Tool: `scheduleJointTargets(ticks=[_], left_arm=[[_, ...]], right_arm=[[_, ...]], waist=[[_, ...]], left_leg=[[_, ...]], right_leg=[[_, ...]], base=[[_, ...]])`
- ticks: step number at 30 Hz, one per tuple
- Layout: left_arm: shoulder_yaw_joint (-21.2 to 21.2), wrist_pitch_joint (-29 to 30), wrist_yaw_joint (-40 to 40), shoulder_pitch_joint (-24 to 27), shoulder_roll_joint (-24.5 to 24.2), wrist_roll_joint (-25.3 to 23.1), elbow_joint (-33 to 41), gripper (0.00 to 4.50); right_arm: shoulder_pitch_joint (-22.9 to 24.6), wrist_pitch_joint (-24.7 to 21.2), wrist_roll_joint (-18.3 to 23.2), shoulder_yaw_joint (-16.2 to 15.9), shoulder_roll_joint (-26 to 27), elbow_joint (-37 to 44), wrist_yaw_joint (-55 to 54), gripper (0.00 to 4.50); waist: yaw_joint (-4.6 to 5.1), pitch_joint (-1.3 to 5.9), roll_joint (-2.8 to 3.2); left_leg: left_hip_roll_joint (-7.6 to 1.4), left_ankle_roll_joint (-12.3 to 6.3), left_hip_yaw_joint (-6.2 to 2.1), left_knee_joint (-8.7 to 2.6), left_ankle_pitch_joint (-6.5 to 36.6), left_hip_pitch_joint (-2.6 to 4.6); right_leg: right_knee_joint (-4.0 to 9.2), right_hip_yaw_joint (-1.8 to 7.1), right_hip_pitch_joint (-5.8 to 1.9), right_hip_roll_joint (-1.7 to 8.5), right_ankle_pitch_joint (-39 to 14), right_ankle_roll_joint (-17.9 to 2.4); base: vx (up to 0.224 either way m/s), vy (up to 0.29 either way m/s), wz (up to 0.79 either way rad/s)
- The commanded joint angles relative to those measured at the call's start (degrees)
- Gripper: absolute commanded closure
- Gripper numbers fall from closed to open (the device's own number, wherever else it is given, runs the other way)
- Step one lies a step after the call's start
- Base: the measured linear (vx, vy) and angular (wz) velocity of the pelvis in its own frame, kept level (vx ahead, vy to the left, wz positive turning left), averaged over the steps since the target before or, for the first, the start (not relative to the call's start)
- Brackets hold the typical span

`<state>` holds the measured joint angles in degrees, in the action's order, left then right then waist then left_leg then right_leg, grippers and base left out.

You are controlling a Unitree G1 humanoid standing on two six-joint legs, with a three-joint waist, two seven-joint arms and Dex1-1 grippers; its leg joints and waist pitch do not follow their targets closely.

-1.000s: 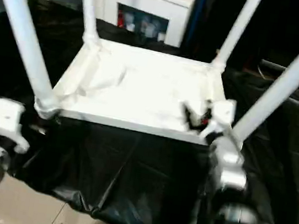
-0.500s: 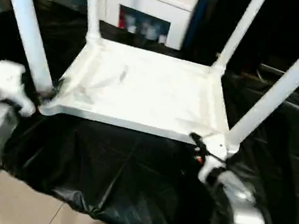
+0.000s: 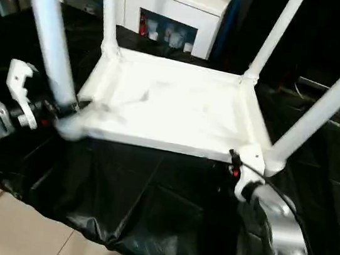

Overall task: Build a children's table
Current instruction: Rotate table base

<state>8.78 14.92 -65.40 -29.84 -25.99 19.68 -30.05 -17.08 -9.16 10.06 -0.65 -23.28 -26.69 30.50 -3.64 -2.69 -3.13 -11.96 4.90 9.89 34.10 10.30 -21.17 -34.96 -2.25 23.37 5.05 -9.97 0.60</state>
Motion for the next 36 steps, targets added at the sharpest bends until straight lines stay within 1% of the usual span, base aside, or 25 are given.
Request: scheduleJointTargets(ticks=[1,3,4,7,8,11,14,15,16,17,18,19,20,21,22,23,25,26,27,29,30,31,32,34,36], left_arm=[[-5.38,3.98,-5.56,2.65,0.83,3.22,7.12,0.00],[-6.95,5.72,-6.51,4.44,0.81,4.59,10.98,0.00],[-8.03,7.10,-6.42,5.95,0.96,5.86,14.27,0.00],[-9.27,8.50,-6.54,7.57,1.21,7.20,17.76,0.00],[-10.25,9.38,-6.82,8.65,1.56,7.90,20.14,0.00],[-11.19,11.39,-6.97,10.13,2.49,9.11,23.71,0.00],[-11.98,15.44,-6.38,12.21,3.44,11.87,29.04,0.00],[-12.50,16.89,-6.02,13.16,3.65,13.08,31.10,0.00],[-12.83,17.73,-5.80,13.74,3.77,13.79,32.32,0.00],[-13.23,18.65,-5.44,14.51,3.71,14.45,33.84,0.00],[-13.74,19.69,-5.12,15.31,3.64,15.00,35.25,0.00],[-14.25,20.13,-4.71,16.00,3.84,15.16,36.25,0.00],[-14.25,20.13,-4.71,16.00,3.84,15.16,36.25,0.00],[-14.44,20.36,-4.19,16.38,4.08,15.34,36.81,0.00],[-14.50,20.41,-3.99,16.52,4.18,15.40,37.01,0.00],[-14.82,20.65,-3.09,17.23,4.71,15.69,38.01,0.00],[-14.92,21.22,-2.26,18.17,5.29,15.91,39.46,0.00],[-14.73,22.25,-1.62,18.99,5.76,16.30,40.76,0.00],[-14.65,22.66,-1.47,19.18,5.86,16.43,41.13,0.00],[-14.73,22.53,-0.82,19.64,6.42,16.02,41.76,0.00],[-14.84,20.87,0.45,19.29,7.35,14.86,40.97,0.00],[-14.84,20.81,0.49,19.28,7.38,14.82,40.94,0.00],[-14.84,20.81,0.49,19.28,7.38,14.82,40.94,0.00],[-15.20,15.34,5.24,15.82,10.64,10.79,35.61,0.00],[-15.62,12.89,6.24,13.59,11.77,8.97,32.49,0.00]], right_arm=[[-1.43,-0.22,-1.93,-3.37,1.85,-4.98,0.34,0.05],[-2.70,0.20,-2.44,-3.83,2.64,-6.28,0.36,0.05],[-3.61,0.40,-2.67,-4.26,3.28,-7.05,0.65,0.05],[-4.65,0.63,-3.12,-4.87,4.07,-7.87,0.89,0.05],[-5.52,0.72,-3.62,-5.42,4.81,-8.47,1.02,0.05],[-7.03,1.15,-4.46,-6.38,6.20,-9.84,1.55,0.05],[-9.25,2.71,-5.54,-7.57,8.26,-12.54,2.23,0.05],[-10.21,3.38,-5.83,-8.02,9.26,-13.73,2.54,0.05],[-10.82,3.81,-6.00,-8.29,9.89,-14.50,2.74,0.05],[-11.70,4.56,-6.38,-8.48,10.65,-15.77,2.95,0.05],[-12.80,5.36,-6.79,-8.69,11.57,-17.21,3.10,0.05],[-13.97,5.87,-7.22,-8.98,12.55,-18.54,2.99,0.05],[-13.97,5.87,-7.22,-8.98,12.55,-18.54,2.99,0.05],[-14.58,6.14,-7.50,-9.14,13.06,-19.25,2.91,0.05],[-14.78,6.20,-7.60,-9.24,13.24,-19.40,2.91,0.05],[-15.67,6.48,-8.02,-9.73,14.08,-20.01,2.98,0.05],[-16.31,6.81,-8.46,-9.96,14.94,-20.40,3.47,0.05],[-16.68,7.15,-8.78,-10.05,15.54,-20.73,4.03,0.05],[-16.83,7.32,-8.90,-10.03,15.67,-20.99,4.12,0.05],[-17.21,7.92,-9.11,-9.95,16.10,-21.71,4.27,0.05],[-17.63,8.31,-9.20,-9.96,16.44,-22.44,4.12,0.05],[-17.64,8.32,-9.20,-9.96,16.45,-22.47,4.12,0.05],[-17.64,8.32,-9.20,-9.96,16.45,-22.47,4.12,0.05],[-19.54,10.19,-9.65,-9.37,17.41,-25.68,2.19,0.05],[-20.00,10.80,-9.33,-8.39,17.22,-26.28,1.03,0.05]], waist=[[0.07,3.14,0.43],[0.34,3.12,0.63],[0.44,3.14,0.03],[0.64,3.08,0.23],[0.80,2.98,-0.08],[1.19,3.02,-0.17],[1.92,2.94,-0.32],[2.12,2.99,-0.64],[2.55,2.84,-0.57],[2.64,2.93,-0.58],[3.13,3.03,-0.70],[3.55,3.14,-0.90],[3.72,3.30,-1.25],[3.95,3.39,-1.24],[4.08,3.30,-1.16],[4.28,3.22,-1.57],[4.24,3.22,-1.59],[4.20,3.16,-1.97],[4.10,3.22,-1.72],[4.02,3.27,-2.11],[3.99,3.29,-2.02],[4.03,3.14,-2.32],[3.96,3.16,-2.20],[4.11,3.03,-2.14],[3.96,3.06,-2.13]], left_leg=[[-0.74,0.83,0.33,-4.77,17.35,0.68],[-0.83,0.93,0.39,-4.78,17.43,0.77],[-0.85,0.99,0.30,-4.85,17.94,0.62],[-0.95,1.37,0.21,-4.93,19.47,0.81],[-0.82,1.60,0.15,-5.06,20.68,0.75],[-0.83,2.01,0.09,-5.02,21.57,0.83],[-0.75,2.30,-0.06,-5.19,21.88,0.45],[-0.86,2.36,-0.04,-5.08,22.47,0.59],[-0.72,2.48,-0.26,-5.30,23.03,0.17],[-0.78,2.65,-0.30,-5.23,23.46,0.27],[-0.84,2.83,-0.37,-5.17,24.03,0.30],[-0.85,2.83,-0.46,-5.12,23.27,0.06],[-0.79,2.63,-0.36,-5.07,22.08,-0.20],[-0.78,2.32,-0.31,-5.07,19.49,-0.52],[-0.75,2.12,-0.27,-5.15,18.96,-0.50],[-0.90,1.62,0.02,-4.89,18.62,-0.15],[-1.00,1.47,0.12,-4.81,17.29,-0.21],[-1.03,1.40,0.36,-4.70,16.42,-0.14],[-1.12,1.56,0.43,-4.63,16.00,0.05],[-1.15,1.64,0.63,-4.48,13.91,0.18],[-1.14,1.51,0.69,-4.47,13.49,0.28],[-1.16,1.28,0.77,-4.45,13.35,0.33],[-1.13,1.33,0.78,-4.44,13.43,0.38],[-1.16,1.42,0.87,-4.44,14.73,0.62],[-1.05,1.94,0.66,-4.49,16.16,0.52]], right_leg=[[3.97,1.49,-2.20,2.06,-14.10,-12.36],[4.04,1.53,-2.05,2.04,-14.49,-12.29],[3.90,1.46,-2.22,2.05,-15.32,-12.03],[4.11,1.46,-1.99,2.02,-17.35,-11.21],[4.44,1.41,-1.96,1.90,-19.93,-10.18],[4.48,1.46,-1.75,1.82,-20.54,-9.64],[4.52,1.34,-1.94,1.69,-20.80,-9.44],[4.44,1.37,-1.72,1.81,-21.36,-9.48],[4.59,1.20,-1.97,1.70,-22.92,-9.04],[4.61,1.17,-1.85,1.77,-23.56,-8.85],[4.67,1.20,-1.65,1.78,-23.52,-8.98],[4.44,1.26,-1.82,1.82,-21.93,-9.54],[4.35,1.30,-2.07,1.77,-20.64,-9.66],[3.86,1.39,-2.29,1.72,-17.68,-9.99],[3.90,1.30,-2.22,1.49,-17.34,-9.97],[3.99,1.48,-1.99,1.60,-17.21,-10.28],[3.92,1.64,-2.06,1.77,-16.64,-10.47],[3.97,1.71,-1.97,1.63,-16.23,-10.43],[3.83,1.76,-1.92,1.63,-15.63,-10.61],[3.47,1.71,-2.03,1.33,-12.61,-11.01],[3.45,1.72,-1.97,1.26,-11.82,-11.16],[3.45,1.70,-1.86,1.17,-11.52,-11.27],[3.46,1.70,-1.89,1.17,-11.61,-11.25],[3.80,1.67,-1.58,1.06,-12.76,-11.01],[4.01,1.69,-1.76,1.25,-15.51,-9.97]], base=[[0.000,0.000,0.00],[0.000,0.000,0.00],[0.000,0.000,0.00],[0.000,0.000,0.00],[0.000,0.000,0.00],[0.000,0.000,0.00],[0.000,0.000,0.00],[0.000,0.000,0.00],[0.000,0.000,0.00],[0.000,0.000,0.00],[0.000,0.000,0.00],[0.000,0.000,0.00],[0.000,0.000,0.00],[0.000,0.000,0.00],[0.000,0.000,0.00],[0.000,0.000,0.00],[0.000,0.000,0.00],[0.000,0.000,0.00],[0.000,0.000,0.00],[0.000,0.000,0.00],[0.000,0.000,0.00],[0.000,0.000,0.00],[0.000,0.000,0.00],[0.000,0.000,0.00],[0.000,0.000,0.00]])
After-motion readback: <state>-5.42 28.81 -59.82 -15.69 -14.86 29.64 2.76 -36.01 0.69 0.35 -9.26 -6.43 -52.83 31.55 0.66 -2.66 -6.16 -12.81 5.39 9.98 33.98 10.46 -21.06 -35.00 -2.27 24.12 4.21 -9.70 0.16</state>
